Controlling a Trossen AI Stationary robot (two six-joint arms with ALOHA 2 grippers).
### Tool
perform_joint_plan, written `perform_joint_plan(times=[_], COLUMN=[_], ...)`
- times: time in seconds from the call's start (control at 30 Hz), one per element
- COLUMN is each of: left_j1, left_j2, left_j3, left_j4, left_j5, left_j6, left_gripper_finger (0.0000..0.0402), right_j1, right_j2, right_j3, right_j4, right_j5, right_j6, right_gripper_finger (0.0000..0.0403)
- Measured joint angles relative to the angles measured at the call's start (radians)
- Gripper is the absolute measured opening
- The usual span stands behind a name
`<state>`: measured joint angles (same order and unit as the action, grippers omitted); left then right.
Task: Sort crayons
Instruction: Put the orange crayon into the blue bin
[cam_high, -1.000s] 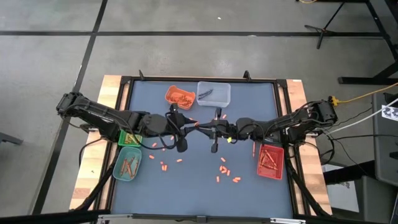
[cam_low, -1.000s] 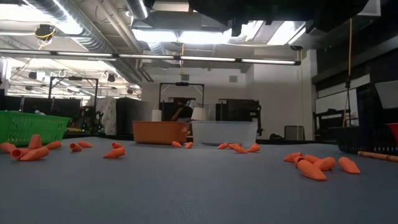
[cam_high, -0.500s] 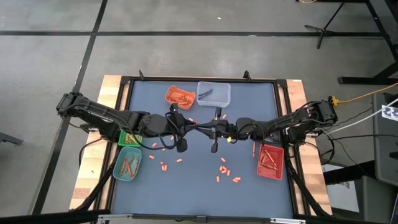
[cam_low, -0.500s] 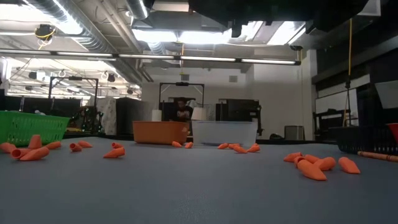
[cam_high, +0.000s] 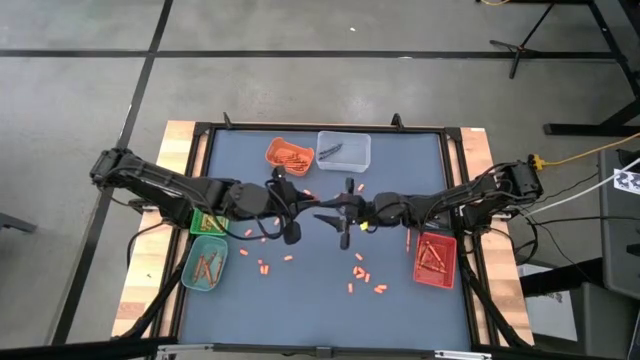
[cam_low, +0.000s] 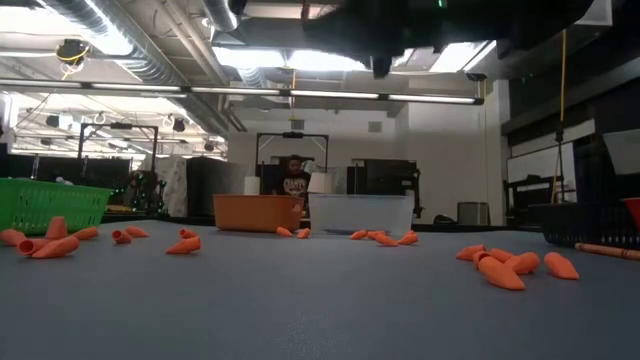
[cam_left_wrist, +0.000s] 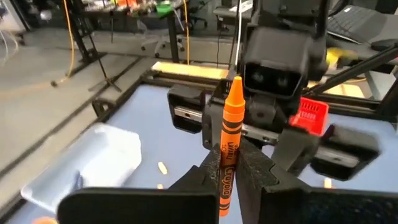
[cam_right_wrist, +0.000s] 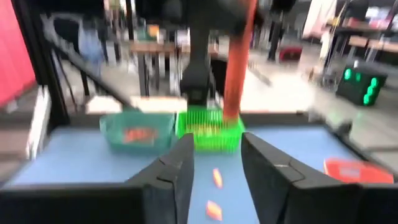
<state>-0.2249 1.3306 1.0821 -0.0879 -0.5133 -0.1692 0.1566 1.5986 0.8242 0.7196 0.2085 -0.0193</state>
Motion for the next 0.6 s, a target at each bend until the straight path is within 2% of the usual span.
perform_joint_plan(times=[0.13,0.23,0.43,0.6], left_j1=[-0.017,-0.034,-0.093,-0.182], left_j2=[-0.027,-0.05,-0.067,-0.061], left_j3=[0.0,0.001,0.001,0.001], left_j4=[-0.108,-0.249,-0.569,-0.824], left_j5=[0.017,0.07,0.293,0.402], left_j6=[-0.118,-0.259,-0.623,-0.924], left_gripper_finger=[0.001,0.001,0.0009,0.0009], right_j1=[0.0,0.0,0.0,0.0], right_j2=[0.0,0.0,0.0,0.0], right_j3=[0.0,0.0,0.0,0.0], right_j4=[-0.184,-0.359,-0.623,-0.716], right_j5=[-0.021,-0.056,-0.098,-0.098], right_j6=[0.0,0.0,0.0,0.0], right_gripper_finger=[0.014,0.014,0.014,0.014])
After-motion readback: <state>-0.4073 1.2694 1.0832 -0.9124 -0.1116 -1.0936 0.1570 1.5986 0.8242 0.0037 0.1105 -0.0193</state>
